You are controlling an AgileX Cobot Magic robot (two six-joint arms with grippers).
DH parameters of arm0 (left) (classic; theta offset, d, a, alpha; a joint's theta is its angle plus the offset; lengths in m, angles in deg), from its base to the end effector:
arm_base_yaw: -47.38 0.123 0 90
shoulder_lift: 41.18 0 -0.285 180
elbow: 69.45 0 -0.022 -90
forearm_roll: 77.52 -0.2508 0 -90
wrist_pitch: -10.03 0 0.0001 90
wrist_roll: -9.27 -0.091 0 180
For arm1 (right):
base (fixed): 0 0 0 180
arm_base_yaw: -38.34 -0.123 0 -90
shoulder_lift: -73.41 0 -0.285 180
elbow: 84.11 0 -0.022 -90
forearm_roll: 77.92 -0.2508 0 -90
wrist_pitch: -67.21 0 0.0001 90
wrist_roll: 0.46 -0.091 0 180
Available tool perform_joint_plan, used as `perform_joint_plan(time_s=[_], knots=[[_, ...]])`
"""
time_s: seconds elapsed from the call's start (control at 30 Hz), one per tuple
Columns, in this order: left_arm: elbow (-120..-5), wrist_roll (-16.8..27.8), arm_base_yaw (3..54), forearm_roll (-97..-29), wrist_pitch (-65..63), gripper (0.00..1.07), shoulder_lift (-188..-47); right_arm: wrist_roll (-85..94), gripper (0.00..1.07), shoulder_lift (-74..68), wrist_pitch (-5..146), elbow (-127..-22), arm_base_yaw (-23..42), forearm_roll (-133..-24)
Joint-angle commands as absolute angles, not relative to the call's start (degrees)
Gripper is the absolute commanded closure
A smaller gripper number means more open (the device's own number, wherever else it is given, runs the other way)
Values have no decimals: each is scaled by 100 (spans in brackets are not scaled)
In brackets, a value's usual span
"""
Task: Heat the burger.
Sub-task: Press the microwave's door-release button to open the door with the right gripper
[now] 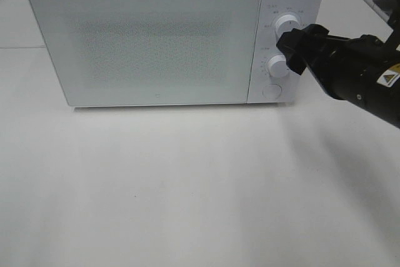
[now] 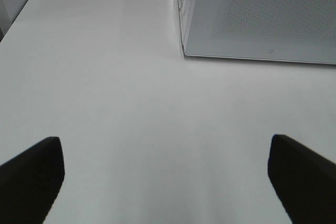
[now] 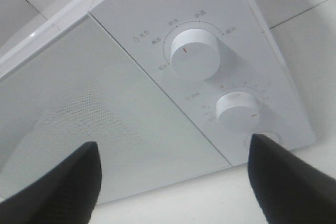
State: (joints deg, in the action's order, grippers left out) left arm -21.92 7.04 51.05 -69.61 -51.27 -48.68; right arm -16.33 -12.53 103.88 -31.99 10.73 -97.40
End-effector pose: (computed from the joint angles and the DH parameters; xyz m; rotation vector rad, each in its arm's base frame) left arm -0.0079 -0.0115 0.2821 -0.0164 2.0241 -0.0996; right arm 0.2305 0.1001 0.2153 0.2109 1.8159 0.5581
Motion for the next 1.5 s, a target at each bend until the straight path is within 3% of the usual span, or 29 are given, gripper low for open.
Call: perform_joint_plan(time_s=[0.03,0.33,0.6,1.13,1.5], knots=[[-2169,710,5116,-6932,-5116,9,-4799,-544,30,-795,9151,-3497,1439,-9436],[-2169,710,5116,-6932,-5116,9,-4799,155,31,-205,5449,-4488,2133,-8416],[-2169,710,5116,-6932,-5116,9,-4799,161,31,-4,3192,-5113,2247,-8021],[-2169,710,5116,-6932,-5116,9,-4799,86,31,1331,1754,-5072,2242,-7872],[-2169,710,5116,-6932,-5116,9,-4799,-11,31,3674,1519,-4362,2236,-7855]])
